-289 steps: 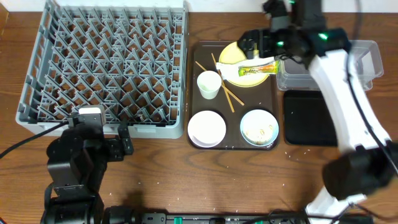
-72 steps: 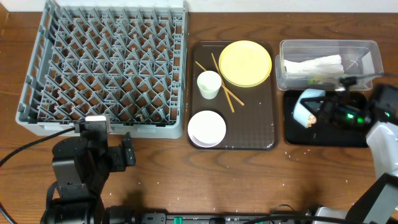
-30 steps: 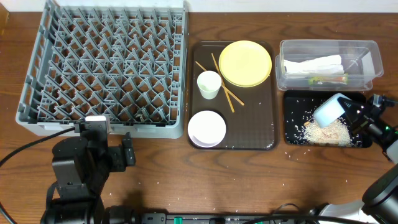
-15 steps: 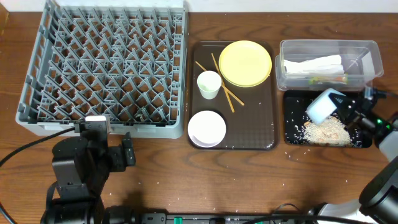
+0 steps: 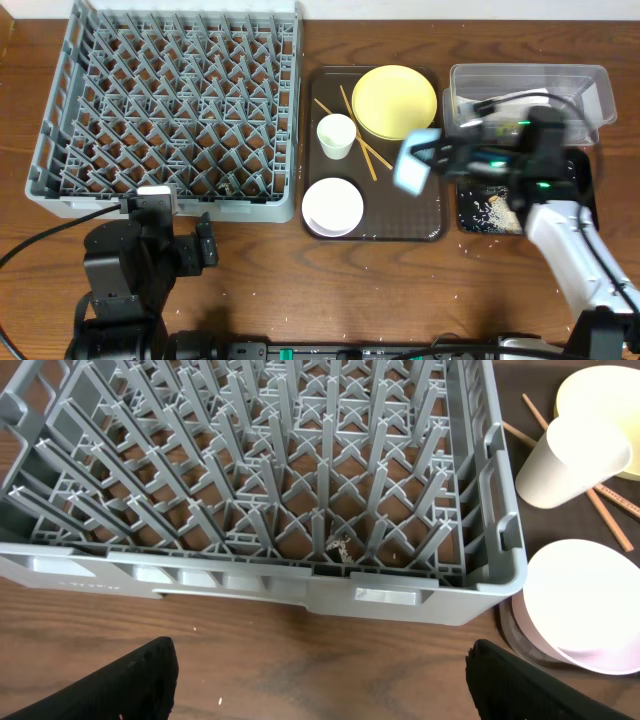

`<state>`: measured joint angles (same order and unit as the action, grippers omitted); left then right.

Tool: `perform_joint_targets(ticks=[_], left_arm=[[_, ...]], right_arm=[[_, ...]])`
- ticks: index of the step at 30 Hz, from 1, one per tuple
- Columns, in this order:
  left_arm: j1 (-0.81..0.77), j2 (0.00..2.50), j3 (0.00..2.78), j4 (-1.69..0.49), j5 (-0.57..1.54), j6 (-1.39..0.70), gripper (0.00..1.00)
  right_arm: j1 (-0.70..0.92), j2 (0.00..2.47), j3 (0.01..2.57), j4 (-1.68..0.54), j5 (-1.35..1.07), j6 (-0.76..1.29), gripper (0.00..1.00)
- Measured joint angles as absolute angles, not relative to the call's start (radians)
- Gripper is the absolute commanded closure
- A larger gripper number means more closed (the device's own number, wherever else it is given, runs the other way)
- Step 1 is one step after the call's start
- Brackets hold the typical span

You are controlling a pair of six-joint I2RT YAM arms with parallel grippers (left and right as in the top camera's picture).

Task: Sort waste into correct bins and load items into the dishwasher
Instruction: 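Return the blue bowl to the brown tray and release it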

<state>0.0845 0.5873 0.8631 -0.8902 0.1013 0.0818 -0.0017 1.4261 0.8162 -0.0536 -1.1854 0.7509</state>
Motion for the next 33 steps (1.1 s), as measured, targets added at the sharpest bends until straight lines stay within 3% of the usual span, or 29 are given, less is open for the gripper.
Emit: perform_joint_targets(ticks=[6,9,16,27,33], left_arm=[[0.084,0.587,0.863,-0.89,0.101,0.082,0.07],[0.084,0.588,0.863,-0.89,0.101,0.082,0.07],[0.084,0.587,0.863,-0.89,0.101,0.082,0.07],[0.084,0.587,0.863,-0.89,0.101,0.082,0.07],[0.084,0.587,0.863,-0.89,0.101,0.082,0.07]], right_arm=[[0.239,1.43,0.968,-0.594,-0.773,0.57,0.99],[0.33,1.433,1.085,-0.736,-0.55,0.488,0.99],[0.451,1.453,1.159,-0.775,-0.228,0.408,0.99],[0.503,1.702,1.158,-0.797,-0.134,0.378,0.99],[0.51,1.776,1.158,-0.804,-0.126,0.373,0.69]])
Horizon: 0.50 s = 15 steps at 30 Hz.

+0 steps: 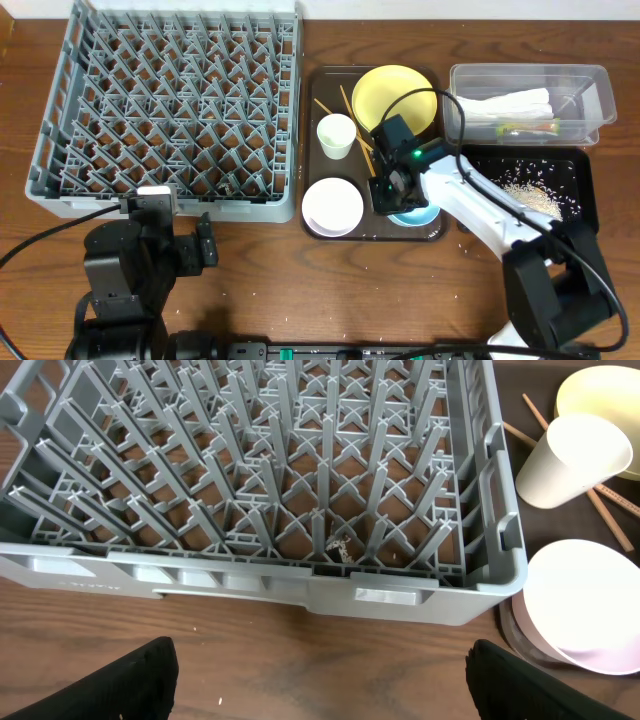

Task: Sort waste into correct bins and load items into the dishwasher
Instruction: 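Return the blue bowl to the brown tray and release it, then grasp the white cup with the right gripper and lift it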

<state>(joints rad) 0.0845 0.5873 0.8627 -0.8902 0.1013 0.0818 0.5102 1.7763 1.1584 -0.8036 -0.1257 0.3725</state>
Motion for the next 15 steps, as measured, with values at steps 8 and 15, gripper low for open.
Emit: perform_joint_targets(ticks=[8,15], left_arm=[[0.084,0.587,0.863,-0.89,0.101,0.082,0.07],[0.084,0.587,0.863,-0.89,0.101,0.082,0.07]], right_arm=[[0.508,1.78,1.24,-0.886,-0.119,0.362,0.56],[0.482,1.78,1.52,-0.912,-0.112,0.354,0.45]])
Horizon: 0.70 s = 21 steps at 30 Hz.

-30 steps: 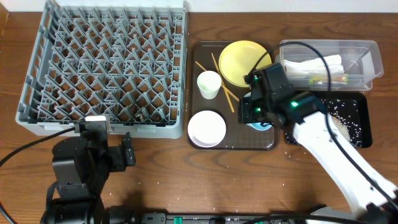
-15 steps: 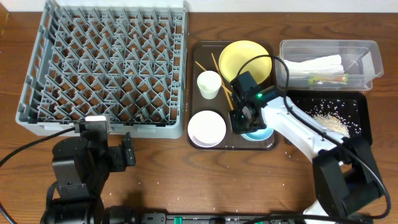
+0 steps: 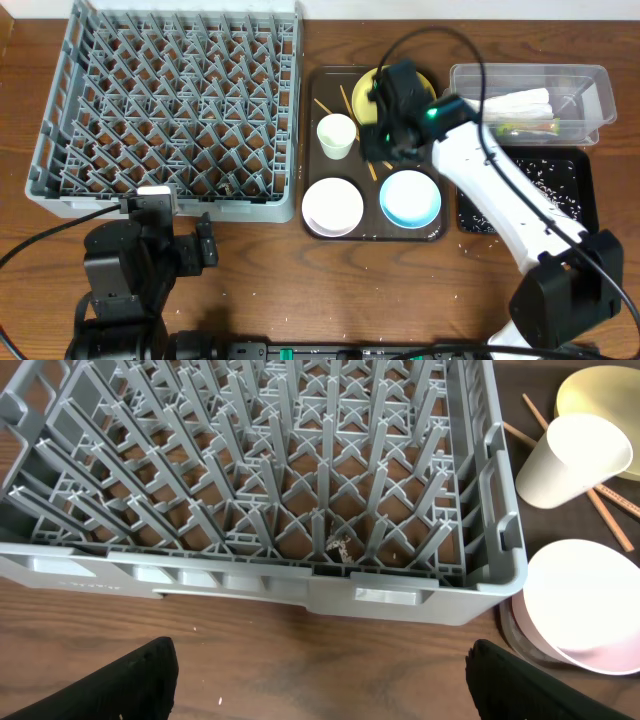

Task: Sort waste into correct bins and load items into the dishwasher
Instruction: 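Grasp the white cup with the right gripper and lift it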

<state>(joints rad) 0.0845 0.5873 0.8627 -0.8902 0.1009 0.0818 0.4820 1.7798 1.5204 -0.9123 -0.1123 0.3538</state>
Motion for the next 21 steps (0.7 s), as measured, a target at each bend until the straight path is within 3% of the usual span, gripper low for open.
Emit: perform_joint_targets(ticks=[6,14,21], left_arm=[[0.084,0.587,0.863,-0.89,0.101,0.082,0.07],[0.084,0.587,0.863,-0.89,0.101,0.081,0.07],[0.084,0.587,0.863,-0.89,0.101,0.082,0.07]], right_arm=[[0.472,1.78,1.642,-0.935,-0.089,0.324,0.43],[0.505,1.808,1.644,-1.081,-0.085,0.32,0.49],[0.521,1.866,1.636,-0.862,-0.076,0.377,0.47]])
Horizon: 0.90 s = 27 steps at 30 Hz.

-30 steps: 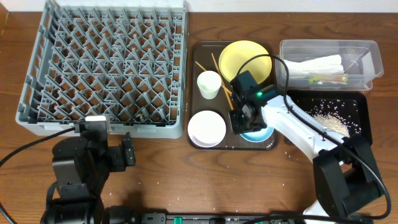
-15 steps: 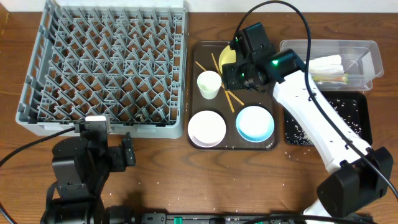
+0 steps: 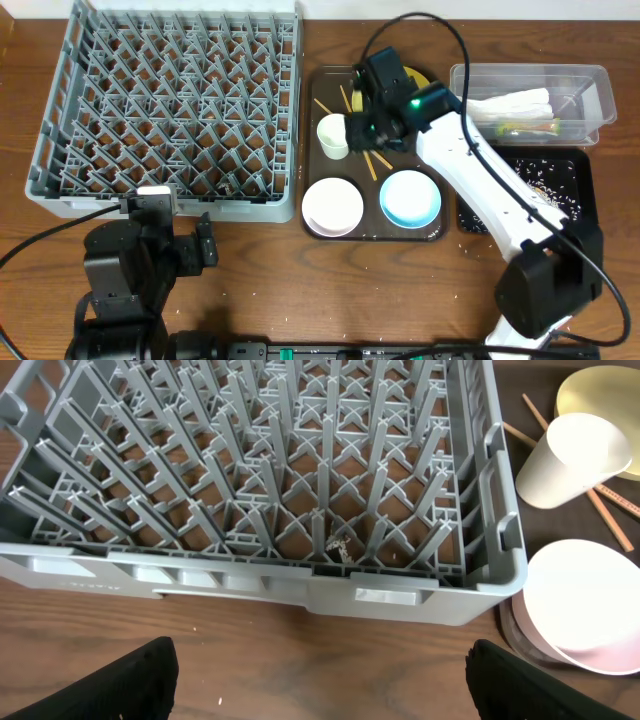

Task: Sort waste into correct bins and load items into the dishwasher
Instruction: 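Grasp the white cup with the right gripper and lift it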

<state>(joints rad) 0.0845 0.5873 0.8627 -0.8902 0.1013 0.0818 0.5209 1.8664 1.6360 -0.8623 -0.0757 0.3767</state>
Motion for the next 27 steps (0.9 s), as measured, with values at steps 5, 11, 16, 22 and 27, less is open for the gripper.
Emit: perform_joint_targets(ticks=[5,11,16,22,27], left_arm=[[0.084,0.587,0.863,-0.891,0.101,0.082,0.07],[0.084,0.587,0.863,-0.891,0.101,0.081,0.07],[0.084,0.587,0.863,-0.891,0.101,0.081,0.07],[0.084,0.587,0.863,-0.886,0.101,0.081,0.07],[0.084,0.587,0.863,-0.841,0.122,0.074,0.07]], right_arm=[[0.519,1.954,1.636,-0.744,-0.069,0.421,0.49],[0.519,2.137,1.634,-0.698,-0.069,0.461,0.65],[0.517,2.159,1.628,-0.691,-0.067,0.488,0.94],[0.508,2.156,1.646,-0.752,-0.068,0.488,0.99],[0.489,2.099,1.694,-0.831,-0.081,0.458,0.99]])
